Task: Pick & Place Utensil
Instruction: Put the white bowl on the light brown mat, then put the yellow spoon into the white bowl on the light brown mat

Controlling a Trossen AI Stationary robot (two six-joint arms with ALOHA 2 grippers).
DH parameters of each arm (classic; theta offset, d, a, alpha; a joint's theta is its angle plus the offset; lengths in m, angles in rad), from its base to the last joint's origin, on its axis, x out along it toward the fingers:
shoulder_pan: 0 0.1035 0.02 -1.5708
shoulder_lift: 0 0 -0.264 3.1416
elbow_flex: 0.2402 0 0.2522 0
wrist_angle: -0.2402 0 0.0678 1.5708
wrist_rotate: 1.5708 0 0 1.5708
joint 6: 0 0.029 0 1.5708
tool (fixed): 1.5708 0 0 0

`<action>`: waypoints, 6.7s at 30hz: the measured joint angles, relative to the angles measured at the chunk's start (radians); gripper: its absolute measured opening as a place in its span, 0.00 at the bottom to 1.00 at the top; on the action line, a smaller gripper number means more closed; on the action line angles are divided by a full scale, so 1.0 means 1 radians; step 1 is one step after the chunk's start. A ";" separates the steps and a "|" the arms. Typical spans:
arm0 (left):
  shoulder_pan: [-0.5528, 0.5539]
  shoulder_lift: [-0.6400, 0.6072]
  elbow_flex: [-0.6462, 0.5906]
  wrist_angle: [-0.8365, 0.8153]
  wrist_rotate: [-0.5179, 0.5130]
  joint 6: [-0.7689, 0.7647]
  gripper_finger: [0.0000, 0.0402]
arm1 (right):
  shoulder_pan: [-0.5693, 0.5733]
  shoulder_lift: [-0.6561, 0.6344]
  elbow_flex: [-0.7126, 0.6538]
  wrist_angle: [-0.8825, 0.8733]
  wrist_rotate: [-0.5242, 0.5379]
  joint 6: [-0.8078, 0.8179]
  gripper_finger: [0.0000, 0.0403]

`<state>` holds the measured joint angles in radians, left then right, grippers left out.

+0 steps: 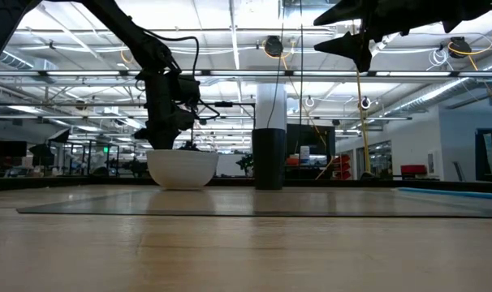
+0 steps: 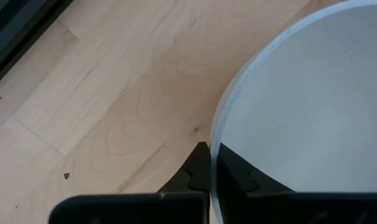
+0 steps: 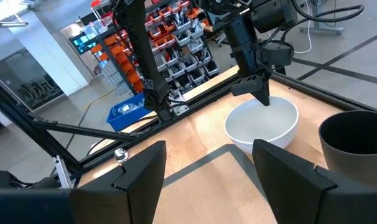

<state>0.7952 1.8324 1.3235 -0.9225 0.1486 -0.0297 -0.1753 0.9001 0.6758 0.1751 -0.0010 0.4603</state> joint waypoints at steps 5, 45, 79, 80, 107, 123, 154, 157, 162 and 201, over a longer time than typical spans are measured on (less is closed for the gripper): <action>0.000 0.000 0.000 0.000 0.000 -0.001 0.01 | 0.000 0.000 0.000 0.000 0.000 0.000 0.59; -0.508 -0.428 0.000 -0.107 -0.002 -0.354 0.01 | 0.000 0.000 0.000 0.000 0.000 -0.012 0.59; -0.710 -0.070 -0.066 0.105 -0.148 -0.421 0.01 | 0.001 0.000 0.000 0.014 -0.007 0.004 0.59; -0.710 -0.070 -0.085 0.122 -0.131 -0.423 0.01 | 0.002 0.000 0.000 0.015 -0.015 0.007 0.59; -0.704 -0.083 -0.123 0.170 -0.106 -0.451 0.04 | 0.016 0.000 0.000 0.015 -0.026 -0.008 0.59; -0.697 -0.082 -0.124 0.194 -0.101 -0.447 0.31 | 0.016 0.000 0.000 0.015 -0.026 -0.019 0.59; -0.692 -0.488 -0.123 -0.133 -0.226 -0.457 0.37 | 0.015 0.000 0.000 0.014 -0.026 -0.024 0.59; -0.728 -0.549 -0.123 -0.204 -0.185 -0.477 0.37 | 0.015 0.000 0.000 0.014 -0.026 -0.033 0.59; -0.819 -0.599 -0.123 -0.265 -0.112 -0.519 0.37 | 0.008 0.000 0.000 0.015 -0.025 -0.056 0.59; -1.547 -0.610 -0.727 0.295 -0.218 -1.107 0.37 | 0.009 0.000 0.000 0.015 -0.132 -0.081 0.59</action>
<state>-0.7515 1.2228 0.5967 -0.6271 -0.0691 -1.1368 -0.1665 0.9001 0.6758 0.1902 -0.1329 0.3791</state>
